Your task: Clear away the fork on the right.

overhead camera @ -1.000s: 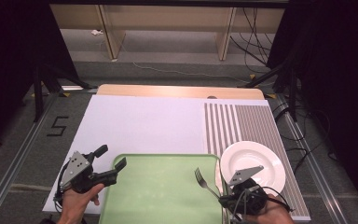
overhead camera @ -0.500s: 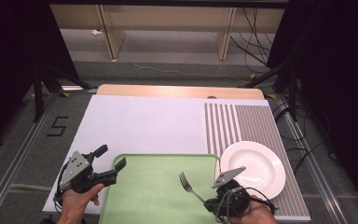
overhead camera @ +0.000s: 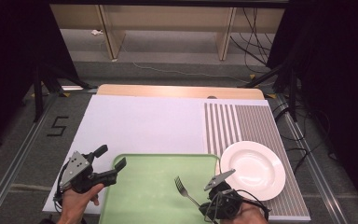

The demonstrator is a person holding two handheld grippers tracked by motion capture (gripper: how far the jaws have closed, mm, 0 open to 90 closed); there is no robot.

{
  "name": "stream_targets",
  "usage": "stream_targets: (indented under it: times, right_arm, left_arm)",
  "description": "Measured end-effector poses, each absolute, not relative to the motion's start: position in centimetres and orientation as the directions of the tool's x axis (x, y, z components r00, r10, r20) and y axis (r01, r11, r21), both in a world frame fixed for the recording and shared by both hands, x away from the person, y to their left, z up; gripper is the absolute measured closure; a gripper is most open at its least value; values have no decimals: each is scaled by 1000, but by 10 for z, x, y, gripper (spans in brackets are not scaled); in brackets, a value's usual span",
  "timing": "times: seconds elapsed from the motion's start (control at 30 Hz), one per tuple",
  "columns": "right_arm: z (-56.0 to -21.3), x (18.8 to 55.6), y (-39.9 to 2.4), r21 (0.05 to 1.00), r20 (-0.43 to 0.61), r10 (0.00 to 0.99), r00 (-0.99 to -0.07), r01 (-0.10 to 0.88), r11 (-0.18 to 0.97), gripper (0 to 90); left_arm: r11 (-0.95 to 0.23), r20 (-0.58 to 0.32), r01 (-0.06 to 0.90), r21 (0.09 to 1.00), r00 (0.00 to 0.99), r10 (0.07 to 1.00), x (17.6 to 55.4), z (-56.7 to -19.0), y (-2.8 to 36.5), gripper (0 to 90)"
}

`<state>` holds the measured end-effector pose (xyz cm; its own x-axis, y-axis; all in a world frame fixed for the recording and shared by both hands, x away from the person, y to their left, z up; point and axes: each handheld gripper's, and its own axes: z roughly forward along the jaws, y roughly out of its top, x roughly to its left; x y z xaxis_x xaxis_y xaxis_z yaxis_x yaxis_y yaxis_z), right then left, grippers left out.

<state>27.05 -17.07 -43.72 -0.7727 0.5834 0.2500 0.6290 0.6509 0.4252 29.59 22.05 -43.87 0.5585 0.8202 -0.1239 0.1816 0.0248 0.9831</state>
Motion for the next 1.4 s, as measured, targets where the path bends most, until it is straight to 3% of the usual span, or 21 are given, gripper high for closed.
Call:
stream_targets:
  times: [0.83, 0.9, 1.03, 1.13, 1.23, 1.4]
  right_arm:
    - [-460, 275, -158, 306, 238, 623, -746, 666, 680, 819]
    - [-460, 274, -157, 309, 230, 620, -750, 660, 684, 759]
    - [-453, 274, -157, 374, 235, 613, -754, 653, 659, 542]
    - [-449, 273, -155, 426, 240, 588, -773, 628, 651, 462]
    - [-448, 270, -150, 447, 215, 569, -794, 598, 665, 481]
    - [-450, 265, -139, 455, 165, 557, -814, 564, 689, 651]
  left_arm:
    - [23, -124, 182, 983, 563, 817, 296, -439, 220, 163]
    - [23, -124, 182, 983, 563, 817, 296, -439, 220, 163]
    - [24, -124, 182, 983, 562, 818, 296, -439, 220, 163]
    - [25, -125, 183, 983, 562, 818, 296, -439, 220, 163]
    - [24, -125, 182, 983, 562, 818, 296, -439, 220, 163]
    - [25, -125, 182, 983, 562, 818, 296, -439, 220, 162]
